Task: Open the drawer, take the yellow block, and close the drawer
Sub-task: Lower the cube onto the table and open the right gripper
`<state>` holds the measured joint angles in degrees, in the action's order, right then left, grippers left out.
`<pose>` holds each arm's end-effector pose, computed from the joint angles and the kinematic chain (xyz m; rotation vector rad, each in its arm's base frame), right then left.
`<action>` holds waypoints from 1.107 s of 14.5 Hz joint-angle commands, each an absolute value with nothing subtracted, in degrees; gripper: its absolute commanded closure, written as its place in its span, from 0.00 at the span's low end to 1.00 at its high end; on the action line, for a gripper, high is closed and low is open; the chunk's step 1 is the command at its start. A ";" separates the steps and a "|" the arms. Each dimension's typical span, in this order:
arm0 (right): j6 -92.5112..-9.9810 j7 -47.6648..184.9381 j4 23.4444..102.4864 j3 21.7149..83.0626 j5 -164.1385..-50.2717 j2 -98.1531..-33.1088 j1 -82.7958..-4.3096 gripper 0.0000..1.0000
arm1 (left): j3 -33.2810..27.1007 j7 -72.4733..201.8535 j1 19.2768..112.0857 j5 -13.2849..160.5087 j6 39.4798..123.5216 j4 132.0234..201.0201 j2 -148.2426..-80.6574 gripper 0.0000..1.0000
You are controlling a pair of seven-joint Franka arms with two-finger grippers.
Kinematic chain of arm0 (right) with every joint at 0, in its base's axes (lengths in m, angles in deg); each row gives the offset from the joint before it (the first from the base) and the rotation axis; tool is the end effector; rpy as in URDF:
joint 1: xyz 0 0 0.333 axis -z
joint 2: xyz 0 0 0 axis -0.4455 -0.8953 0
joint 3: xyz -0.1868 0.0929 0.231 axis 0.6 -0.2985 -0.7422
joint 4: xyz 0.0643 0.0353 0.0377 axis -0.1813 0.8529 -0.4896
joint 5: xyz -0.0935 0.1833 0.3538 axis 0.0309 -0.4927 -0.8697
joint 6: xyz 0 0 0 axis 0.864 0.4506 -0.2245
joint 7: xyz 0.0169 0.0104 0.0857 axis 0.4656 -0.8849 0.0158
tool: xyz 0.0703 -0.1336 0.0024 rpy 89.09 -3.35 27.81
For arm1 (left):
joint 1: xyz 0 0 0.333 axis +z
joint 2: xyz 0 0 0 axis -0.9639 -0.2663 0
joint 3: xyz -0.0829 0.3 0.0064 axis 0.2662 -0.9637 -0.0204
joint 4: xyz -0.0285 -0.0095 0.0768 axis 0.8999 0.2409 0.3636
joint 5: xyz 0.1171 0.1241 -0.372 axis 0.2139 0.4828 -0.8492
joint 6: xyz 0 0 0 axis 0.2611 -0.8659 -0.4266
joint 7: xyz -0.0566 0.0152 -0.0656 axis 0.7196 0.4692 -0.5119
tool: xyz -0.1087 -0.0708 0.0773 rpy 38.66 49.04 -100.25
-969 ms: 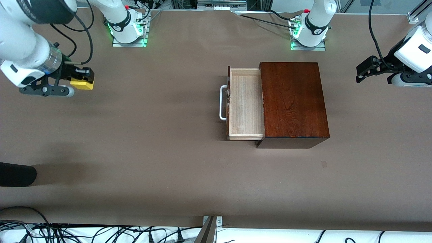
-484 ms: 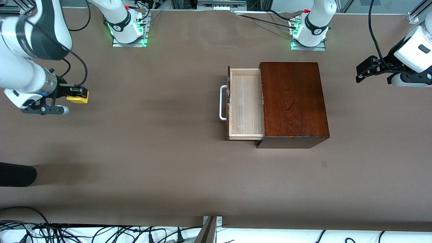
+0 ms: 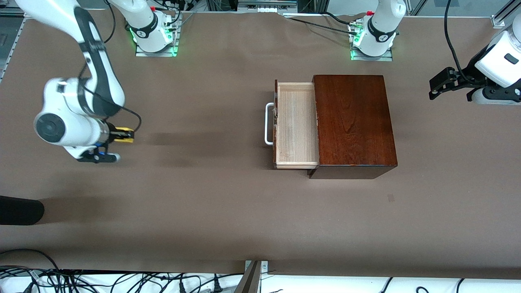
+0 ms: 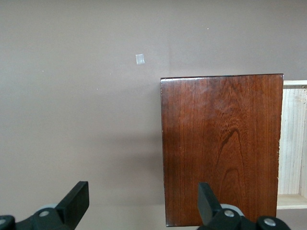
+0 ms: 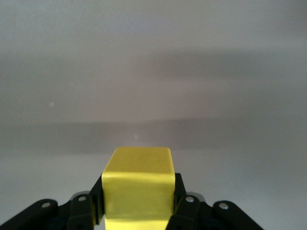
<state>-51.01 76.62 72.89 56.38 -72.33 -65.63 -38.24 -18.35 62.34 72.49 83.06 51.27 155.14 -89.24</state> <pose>0.5918 0.0277 0.2098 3.0584 -0.0411 -0.4476 0.5642 -0.0484 0.5823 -3.1308 0.0252 0.0508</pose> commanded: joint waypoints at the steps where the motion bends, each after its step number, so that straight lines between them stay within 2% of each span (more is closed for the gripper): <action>1: -54.36 76.83 72.05 55.11 -74.23 -68.62 -36.74 1.00 | -18.60 61.93 72.80 82.43 50.65 152.60 -89.88 0.00; 7: -61.92 77.71 72.05 54.67 -75.10 -73.54 -36.65 1.00 | -18.60 61.31 72.18 81.90 50.38 152.16 -92.51 0.00; 8: -61.75 77.71 72.05 54.67 -76.06 -73.54 -36.65 0.97 | -18.52 62.10 71.83 81.90 50.38 151.46 -92.61 0.00; 9: -61.66 77.80 72.05 54.67 -76.25 -73.54 -36.65 0.80 | -18.43 62.63 71.05 81.90 50.30 150.67 -92.78 0.00; 11: -61.14 78.93 71.96 54.67 -76.34 -72.93 -36.65 0.05 | -18.34 68.49 67.54 81.99 49.68 150.57 -92.87 0.00; 12: -60.00 79.29 71.96 54.67 -76.34 -72.15 -36.65 0.00 | -18.34 71.31 66.13 81.90 48.98 150.31 -92.87 0.00; 16: -53.16 79.29 70.82 54.32 -76.25 -67.14 -36.65 0.00 | -18.34 80.88 58.41 81.81 48.54 147.50 -95.94 0.00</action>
